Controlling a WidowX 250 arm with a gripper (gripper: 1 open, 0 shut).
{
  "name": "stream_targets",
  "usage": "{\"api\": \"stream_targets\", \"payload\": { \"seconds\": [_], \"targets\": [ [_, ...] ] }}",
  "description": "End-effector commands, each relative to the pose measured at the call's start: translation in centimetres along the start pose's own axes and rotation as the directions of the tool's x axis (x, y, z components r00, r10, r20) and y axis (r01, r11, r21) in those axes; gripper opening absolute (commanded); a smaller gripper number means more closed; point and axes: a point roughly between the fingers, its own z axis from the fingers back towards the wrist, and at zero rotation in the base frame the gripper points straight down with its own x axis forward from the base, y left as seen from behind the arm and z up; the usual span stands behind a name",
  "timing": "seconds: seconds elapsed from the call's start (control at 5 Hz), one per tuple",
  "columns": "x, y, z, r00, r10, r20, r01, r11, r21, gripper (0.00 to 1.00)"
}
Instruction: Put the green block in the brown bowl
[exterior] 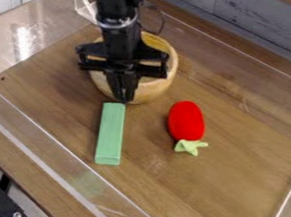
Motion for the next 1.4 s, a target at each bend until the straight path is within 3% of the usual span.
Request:
{"api": "stream_targets", "payload": {
  "seconds": [0.0, 0.2, 0.4, 1.2],
  "targets": [
    [1.5, 0.0, 1.7, 0.998, -0.002, 0.065, 0.003, 1.0, -0.015, 0.0],
    [1.3, 0.0, 1.5, 0.998, -0.007, 0.069, 0.008, 1.0, -0.012, 0.0],
    [0.5, -0.1, 1.1, 0.998, -0.016, 0.067, 0.017, 1.0, -0.006, 1.0],
    [-1.9, 0.8, -4.3, 0.999, -0.026, 0.037, 0.024, 0.998, 0.065, 1.0]
  ]
}}
